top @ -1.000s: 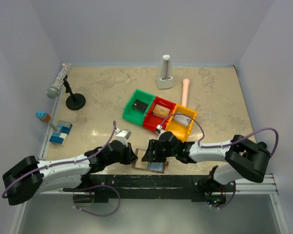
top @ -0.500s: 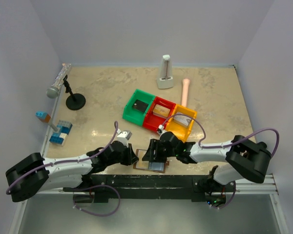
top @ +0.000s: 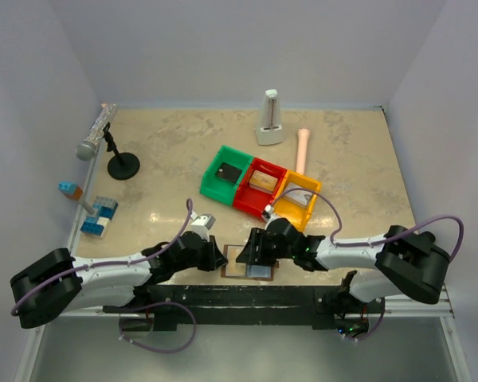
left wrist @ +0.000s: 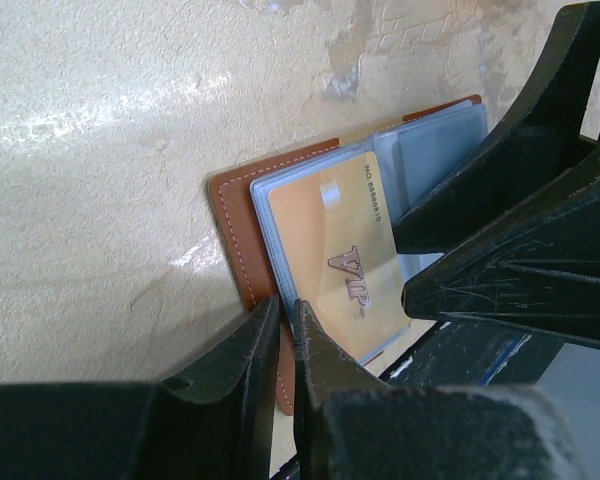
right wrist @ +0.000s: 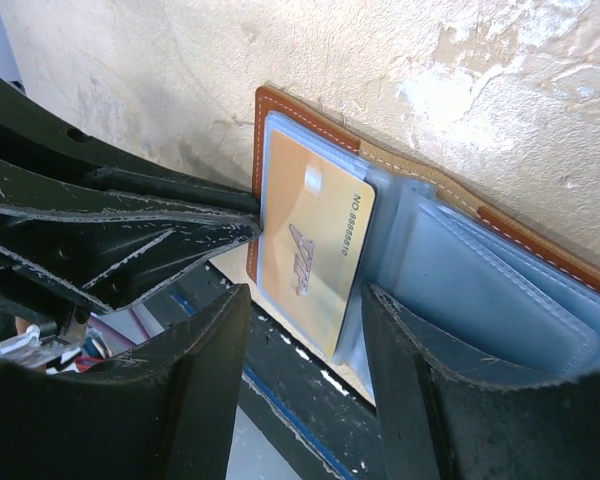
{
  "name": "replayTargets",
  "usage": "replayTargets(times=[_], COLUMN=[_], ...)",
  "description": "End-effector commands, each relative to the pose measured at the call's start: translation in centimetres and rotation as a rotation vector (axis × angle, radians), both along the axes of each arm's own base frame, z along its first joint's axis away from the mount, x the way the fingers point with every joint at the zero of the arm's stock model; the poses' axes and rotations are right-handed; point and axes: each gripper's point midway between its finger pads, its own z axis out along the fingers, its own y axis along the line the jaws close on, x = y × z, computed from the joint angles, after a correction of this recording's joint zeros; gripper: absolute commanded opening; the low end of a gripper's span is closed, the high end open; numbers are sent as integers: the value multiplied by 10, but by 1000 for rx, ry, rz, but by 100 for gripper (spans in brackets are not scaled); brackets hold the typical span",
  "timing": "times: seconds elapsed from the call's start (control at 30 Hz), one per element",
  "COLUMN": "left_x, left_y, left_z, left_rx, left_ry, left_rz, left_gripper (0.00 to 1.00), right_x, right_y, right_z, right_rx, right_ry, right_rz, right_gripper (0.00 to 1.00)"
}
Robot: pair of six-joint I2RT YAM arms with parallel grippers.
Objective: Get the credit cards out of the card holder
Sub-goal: Remove the credit card from the card holder.
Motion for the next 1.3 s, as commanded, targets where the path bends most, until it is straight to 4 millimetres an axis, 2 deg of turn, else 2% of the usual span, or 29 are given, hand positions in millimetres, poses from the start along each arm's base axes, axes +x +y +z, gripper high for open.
replayTargets(times=[0.0,0.23,0.77,1.27], left_x=[-4,-7,-10,-12], left_y=[3,1,-6,-7], left_z=[-7,-7,-9,-13], left_rx=[2,-2,-2,-4], left_ry=[17,19,27,37], left_rz=[4,-8,-38,-44], left_gripper=[16,15,15,15], right_x=[5,7,15,12], right_y=[-4,1,-4,10], right_z=[-4,-1,11,19], right_rx=[-4,28,60,154], right_ry=[-29,-37,-104,-121], right_rz=[-25,-21,-57,-17], right_gripper=[52,53,54,54])
